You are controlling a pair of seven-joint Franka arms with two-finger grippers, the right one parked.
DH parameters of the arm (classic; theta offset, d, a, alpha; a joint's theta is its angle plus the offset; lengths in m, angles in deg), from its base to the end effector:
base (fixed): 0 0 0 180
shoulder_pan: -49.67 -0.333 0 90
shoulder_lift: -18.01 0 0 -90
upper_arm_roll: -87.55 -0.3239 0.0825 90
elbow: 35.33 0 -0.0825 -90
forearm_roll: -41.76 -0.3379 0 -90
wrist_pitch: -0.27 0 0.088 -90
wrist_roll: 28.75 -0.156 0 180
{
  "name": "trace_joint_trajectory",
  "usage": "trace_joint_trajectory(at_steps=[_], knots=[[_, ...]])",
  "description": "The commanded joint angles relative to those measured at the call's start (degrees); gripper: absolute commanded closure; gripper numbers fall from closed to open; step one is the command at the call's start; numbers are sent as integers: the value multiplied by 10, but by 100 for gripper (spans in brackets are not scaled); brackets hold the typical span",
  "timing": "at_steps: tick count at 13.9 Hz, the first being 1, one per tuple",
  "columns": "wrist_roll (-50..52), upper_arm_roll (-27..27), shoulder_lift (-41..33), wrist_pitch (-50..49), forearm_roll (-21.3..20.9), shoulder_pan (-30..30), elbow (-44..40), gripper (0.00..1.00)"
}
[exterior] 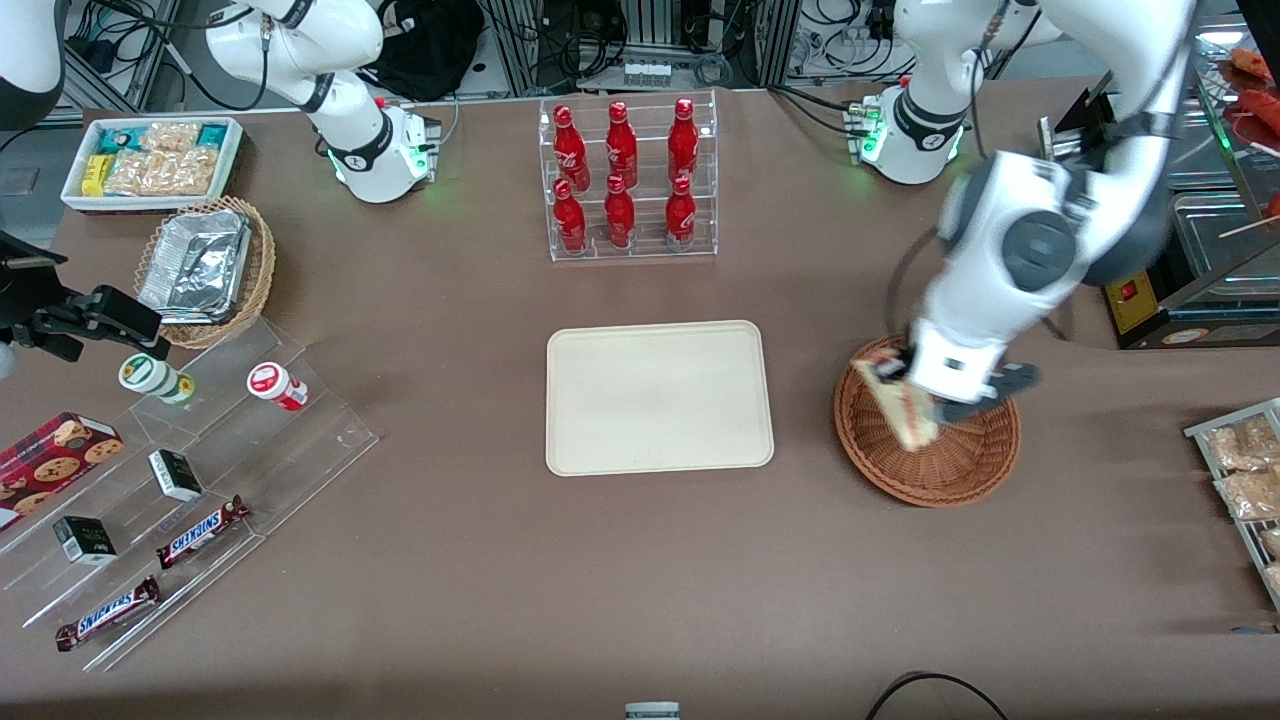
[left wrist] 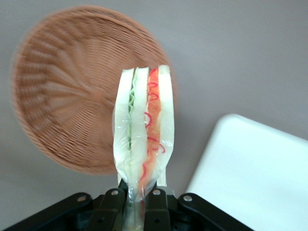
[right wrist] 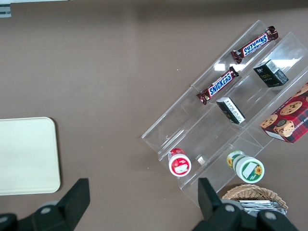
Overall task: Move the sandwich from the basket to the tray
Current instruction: 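Lift the sandwich and carry it over the cream tray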
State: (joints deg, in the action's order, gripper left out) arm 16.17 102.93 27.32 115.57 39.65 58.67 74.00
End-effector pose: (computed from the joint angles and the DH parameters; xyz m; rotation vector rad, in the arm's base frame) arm 0.5028 -0.2189 0.3919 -3.0733 -0.5341 0.0759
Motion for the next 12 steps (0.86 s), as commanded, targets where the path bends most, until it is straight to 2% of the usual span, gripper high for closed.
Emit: trace_joint_trajectory(at_steps=[1,4,7,10,12], knots=[[28,-6,38,-3,-29,86,-30,89],[67,-6,89,-3,-33,163,-77,89],[69,-6,158,2,-33,214,-132,88],[89,-8,218,92,-36,251,-141,88],[90,-8,245,105,-59,268,-143,88]])
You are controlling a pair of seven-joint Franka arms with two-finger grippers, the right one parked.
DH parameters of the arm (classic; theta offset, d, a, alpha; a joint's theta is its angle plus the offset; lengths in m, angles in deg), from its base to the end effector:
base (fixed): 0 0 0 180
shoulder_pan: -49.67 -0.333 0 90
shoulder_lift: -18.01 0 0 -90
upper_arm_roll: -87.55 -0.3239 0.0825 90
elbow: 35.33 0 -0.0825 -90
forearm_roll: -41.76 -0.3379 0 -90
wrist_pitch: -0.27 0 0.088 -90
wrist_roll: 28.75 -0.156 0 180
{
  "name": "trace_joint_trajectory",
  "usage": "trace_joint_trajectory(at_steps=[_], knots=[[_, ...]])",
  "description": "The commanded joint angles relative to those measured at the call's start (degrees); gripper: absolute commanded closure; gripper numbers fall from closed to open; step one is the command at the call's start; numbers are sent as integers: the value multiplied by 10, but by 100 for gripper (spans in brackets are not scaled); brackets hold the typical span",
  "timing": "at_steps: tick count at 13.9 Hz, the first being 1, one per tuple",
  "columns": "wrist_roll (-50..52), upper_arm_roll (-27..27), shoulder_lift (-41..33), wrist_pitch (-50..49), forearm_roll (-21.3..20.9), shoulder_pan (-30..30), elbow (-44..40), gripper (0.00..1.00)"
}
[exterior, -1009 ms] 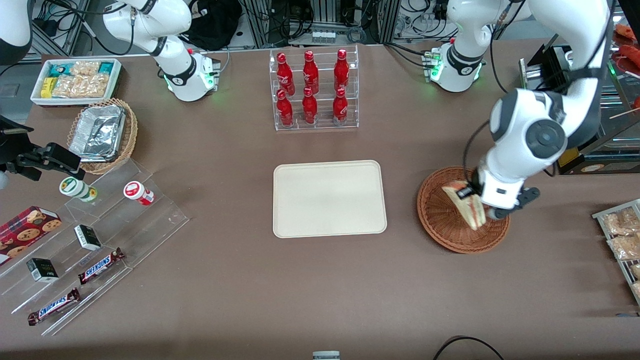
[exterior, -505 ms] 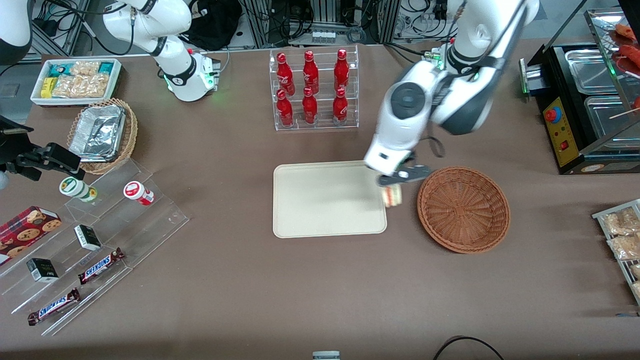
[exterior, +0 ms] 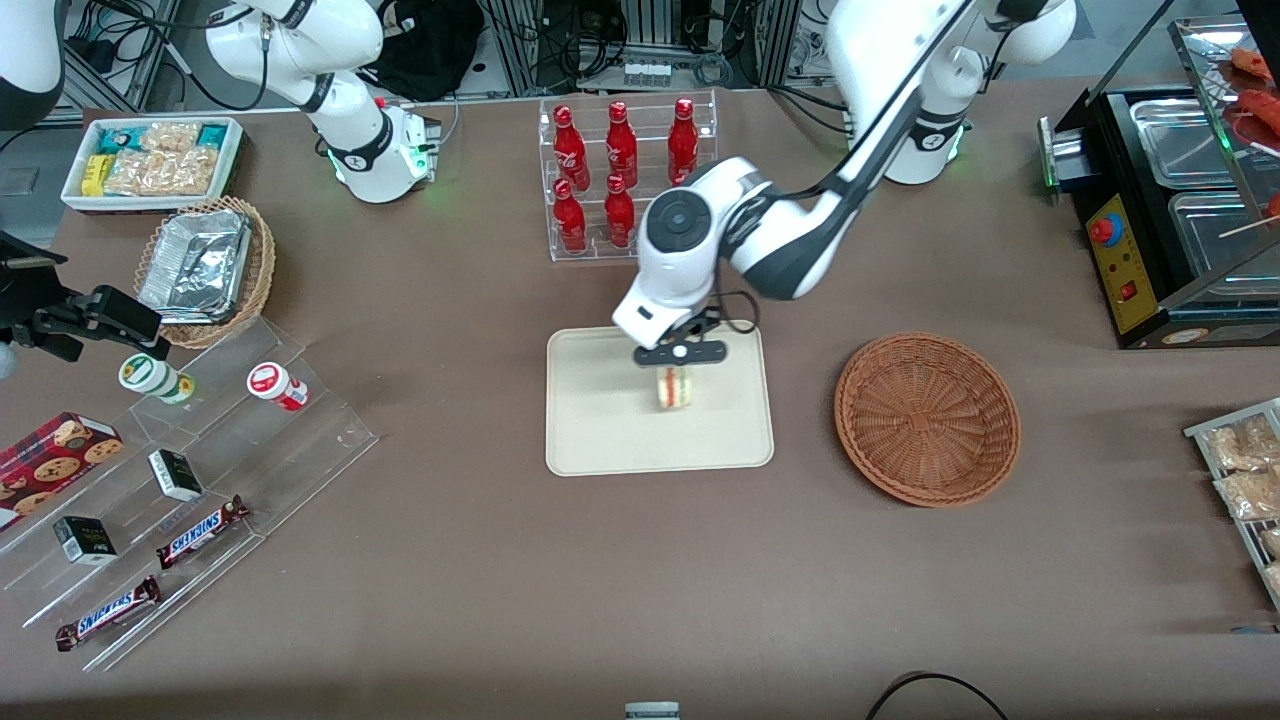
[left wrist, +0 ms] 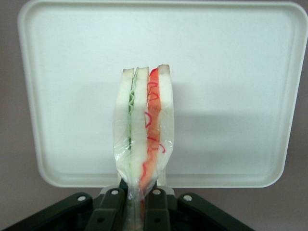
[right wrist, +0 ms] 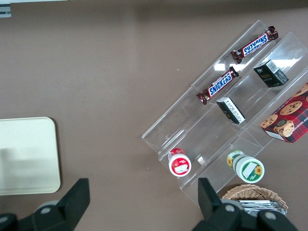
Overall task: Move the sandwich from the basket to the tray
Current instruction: 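Lift the sandwich and carry it over the cream tray, then lower the sandwich onto the tray and open the left gripper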
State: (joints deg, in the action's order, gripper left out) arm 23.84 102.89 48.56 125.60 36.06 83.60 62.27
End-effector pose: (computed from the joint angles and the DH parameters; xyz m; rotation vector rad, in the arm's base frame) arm 0.4304 -0.4653 0.2758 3.1270 0.0511 -0.0950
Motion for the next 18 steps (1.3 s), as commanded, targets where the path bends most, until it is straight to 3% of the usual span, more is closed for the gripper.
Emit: trace_joint_trajectory(at_steps=[1,8,10,12,13,14,16,18], knots=[[15,-8,43,5,-34,19,-28,88],[43,-13,90,34,-52,19,-63,87],[44,-13,92,34,-55,19,-63,81],[43,-13,91,34,-59,18,-63,53],[42,-13,89,34,-61,17,-63,12],[42,-13,87,33,-62,17,-62,0],[45,-13,60,26,-60,12,-57,0],[57,-14,-5,-43,-53,10,-51,0]])
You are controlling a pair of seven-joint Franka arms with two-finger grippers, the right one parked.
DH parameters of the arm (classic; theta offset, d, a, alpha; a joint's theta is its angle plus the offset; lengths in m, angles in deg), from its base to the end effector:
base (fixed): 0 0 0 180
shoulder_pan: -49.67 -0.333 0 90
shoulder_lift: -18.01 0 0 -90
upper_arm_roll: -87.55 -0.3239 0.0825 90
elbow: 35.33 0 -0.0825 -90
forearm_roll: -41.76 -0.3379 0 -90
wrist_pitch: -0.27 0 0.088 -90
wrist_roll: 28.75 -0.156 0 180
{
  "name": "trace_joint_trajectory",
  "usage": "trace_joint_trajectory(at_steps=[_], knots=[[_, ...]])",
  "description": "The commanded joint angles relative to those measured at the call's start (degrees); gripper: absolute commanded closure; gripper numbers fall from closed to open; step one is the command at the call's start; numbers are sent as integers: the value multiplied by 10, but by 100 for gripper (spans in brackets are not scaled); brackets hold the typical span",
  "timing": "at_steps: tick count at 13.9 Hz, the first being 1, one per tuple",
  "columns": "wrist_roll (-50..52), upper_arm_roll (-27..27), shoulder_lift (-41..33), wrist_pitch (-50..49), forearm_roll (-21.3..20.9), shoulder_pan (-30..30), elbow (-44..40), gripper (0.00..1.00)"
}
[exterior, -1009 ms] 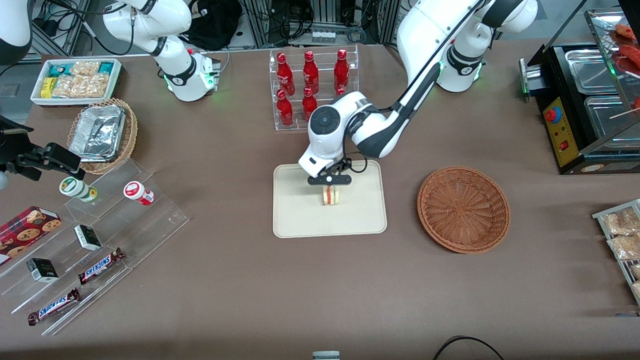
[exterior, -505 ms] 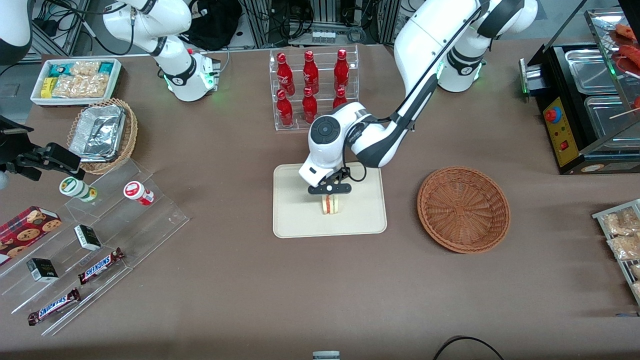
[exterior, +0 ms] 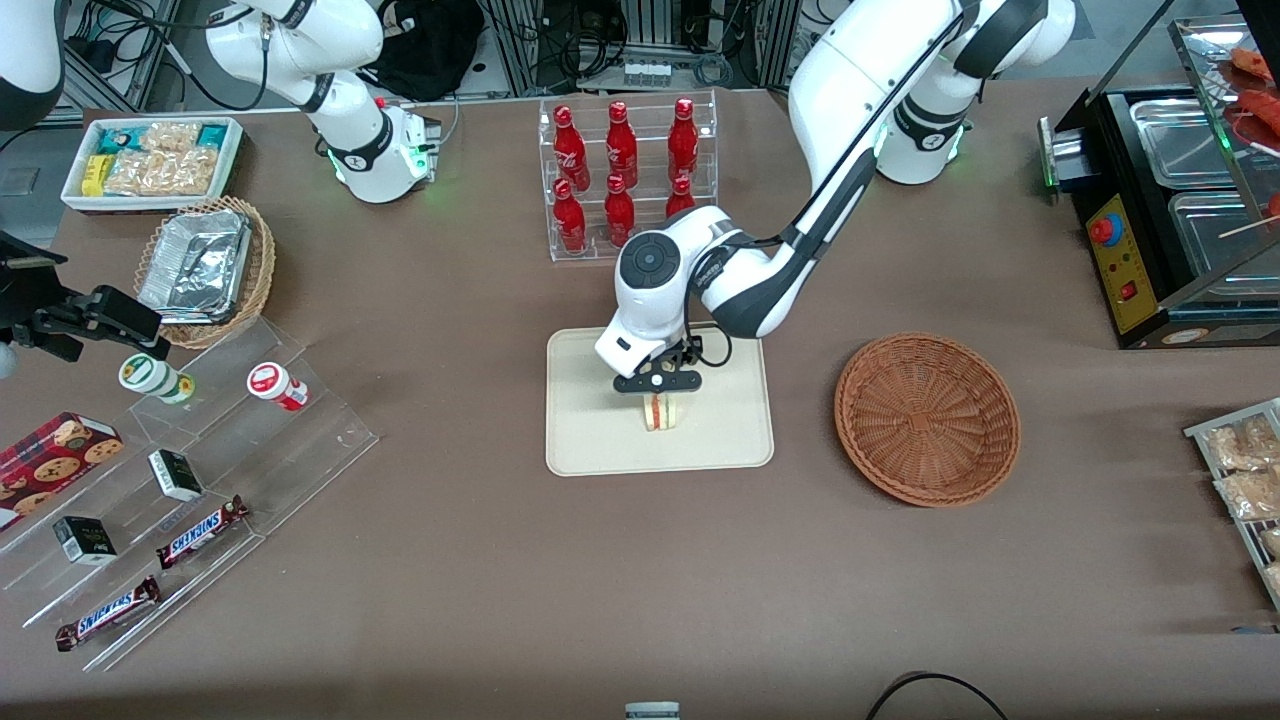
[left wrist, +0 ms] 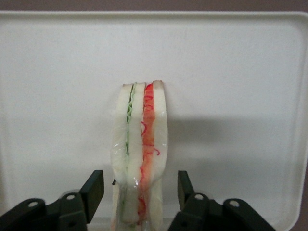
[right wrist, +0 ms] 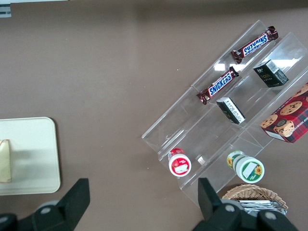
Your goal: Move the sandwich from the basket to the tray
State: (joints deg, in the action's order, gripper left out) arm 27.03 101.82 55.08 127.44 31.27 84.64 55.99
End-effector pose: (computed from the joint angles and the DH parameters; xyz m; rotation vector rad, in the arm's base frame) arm 0.4578 -0.4808 0.2486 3.1368 0.0813 -0.0022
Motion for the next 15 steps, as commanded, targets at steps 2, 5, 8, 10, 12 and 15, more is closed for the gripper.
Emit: trace_joint_trajectory(at_steps=[2,5,8,10,12,15], knots=[[29,-2,-137,-145,-3,-31,13,0],[28,-1,-215,-225,-1,-82,15,0],[17,-1,-275,-304,17,-154,14,0],[-52,-1,-306,-334,19,-206,15,0],[-148,-1,-336,-378,42,-262,14,0],[-273,-2,-381,-423,64,-356,13,0]])
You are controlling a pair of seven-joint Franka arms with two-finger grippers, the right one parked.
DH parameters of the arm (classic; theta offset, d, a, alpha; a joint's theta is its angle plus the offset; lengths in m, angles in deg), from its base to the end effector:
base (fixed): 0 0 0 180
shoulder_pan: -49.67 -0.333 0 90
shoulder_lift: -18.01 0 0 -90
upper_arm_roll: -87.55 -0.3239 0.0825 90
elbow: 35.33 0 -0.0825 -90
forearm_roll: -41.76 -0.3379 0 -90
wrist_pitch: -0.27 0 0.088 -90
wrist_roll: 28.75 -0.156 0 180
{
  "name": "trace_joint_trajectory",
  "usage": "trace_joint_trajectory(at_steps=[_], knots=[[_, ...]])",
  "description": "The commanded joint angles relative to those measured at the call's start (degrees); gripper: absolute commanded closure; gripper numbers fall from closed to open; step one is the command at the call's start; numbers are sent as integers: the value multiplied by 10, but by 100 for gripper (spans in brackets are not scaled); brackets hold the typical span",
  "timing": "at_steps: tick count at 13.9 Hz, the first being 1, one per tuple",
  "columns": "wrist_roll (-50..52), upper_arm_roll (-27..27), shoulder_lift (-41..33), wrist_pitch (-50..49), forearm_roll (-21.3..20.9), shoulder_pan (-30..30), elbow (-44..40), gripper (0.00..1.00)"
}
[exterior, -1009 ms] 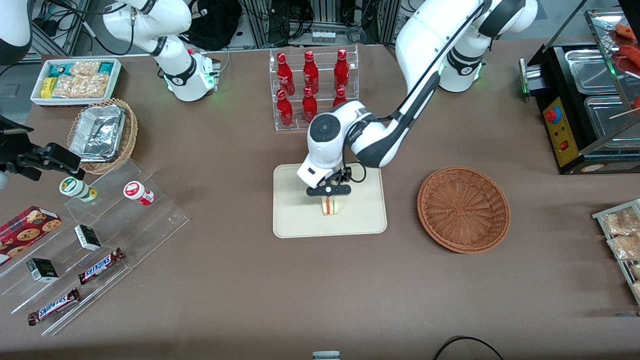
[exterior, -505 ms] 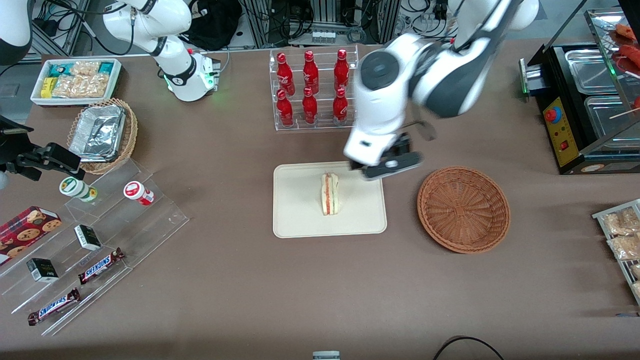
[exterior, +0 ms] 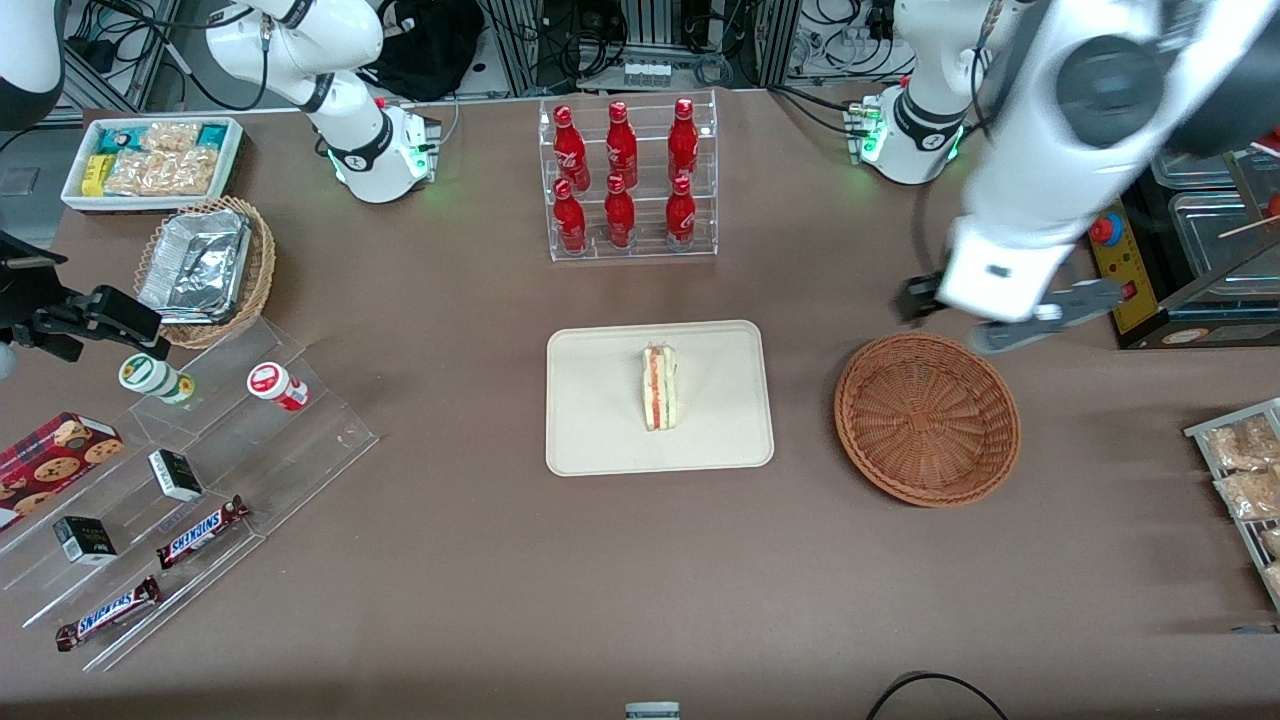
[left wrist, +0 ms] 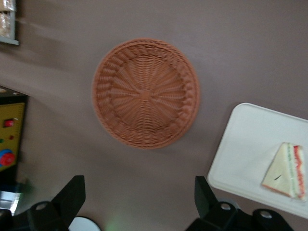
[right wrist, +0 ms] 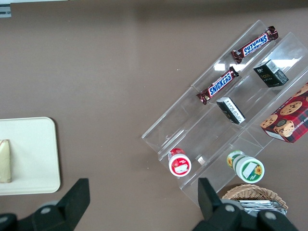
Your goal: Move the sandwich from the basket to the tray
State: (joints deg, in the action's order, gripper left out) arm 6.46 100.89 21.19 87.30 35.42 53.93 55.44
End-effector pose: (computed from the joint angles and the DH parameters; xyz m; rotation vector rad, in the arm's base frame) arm 0.4937 -0.1350 0.5469 -2.9644 -0.4572 0.0949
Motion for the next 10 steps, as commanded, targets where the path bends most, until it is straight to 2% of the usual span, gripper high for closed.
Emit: trace_joint_trajectory(at_steps=[1,7,10], knots=[[-106,7,-53,-37,30,-70,19,0],[-257,6,-108,-78,39,-131,41,0],[-255,6,-96,-74,39,-136,26,0]])
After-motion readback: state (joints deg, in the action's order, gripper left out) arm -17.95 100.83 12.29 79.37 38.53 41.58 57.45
